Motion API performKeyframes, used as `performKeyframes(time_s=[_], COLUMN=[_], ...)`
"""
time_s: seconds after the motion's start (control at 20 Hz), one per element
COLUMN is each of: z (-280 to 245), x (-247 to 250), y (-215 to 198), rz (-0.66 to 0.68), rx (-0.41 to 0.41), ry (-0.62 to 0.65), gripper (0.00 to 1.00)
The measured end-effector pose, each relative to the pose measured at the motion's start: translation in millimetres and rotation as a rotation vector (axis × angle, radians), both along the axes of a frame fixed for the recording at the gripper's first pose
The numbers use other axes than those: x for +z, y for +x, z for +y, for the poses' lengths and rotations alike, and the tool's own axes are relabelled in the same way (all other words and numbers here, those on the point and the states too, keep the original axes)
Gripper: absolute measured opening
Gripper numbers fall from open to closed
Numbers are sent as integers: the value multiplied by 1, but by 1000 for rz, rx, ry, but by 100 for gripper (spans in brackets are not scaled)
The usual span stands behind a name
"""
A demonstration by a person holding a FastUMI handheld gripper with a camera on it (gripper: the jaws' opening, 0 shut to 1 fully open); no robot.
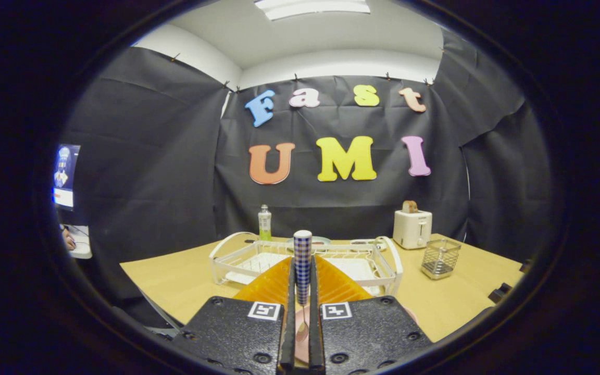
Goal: Take the plate from the dish rack, then take the spoon from the basket and place it into the plate.
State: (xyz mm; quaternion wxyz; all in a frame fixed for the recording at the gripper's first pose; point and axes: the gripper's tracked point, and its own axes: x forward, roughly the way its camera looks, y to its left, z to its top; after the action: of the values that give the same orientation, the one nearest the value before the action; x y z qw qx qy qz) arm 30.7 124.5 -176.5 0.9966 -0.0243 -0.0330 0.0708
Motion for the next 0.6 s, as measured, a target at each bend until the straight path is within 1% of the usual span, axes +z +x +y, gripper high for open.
performKeyframes(time_s=[0.1,0.2,0.4,0.5,0.55,0.6], z=[-4,-11,-26,-41,-47,-46], x=[-10,-7,-9,-11,-12,-13], y=[7,10,14,14,13,11], rz=[45,48,76,86,101,114], rx=[-4,-14,-58,-112,-124,-108], ry=[44,70,73,48,41,46], gripper=[15,15,17,20,24,29])
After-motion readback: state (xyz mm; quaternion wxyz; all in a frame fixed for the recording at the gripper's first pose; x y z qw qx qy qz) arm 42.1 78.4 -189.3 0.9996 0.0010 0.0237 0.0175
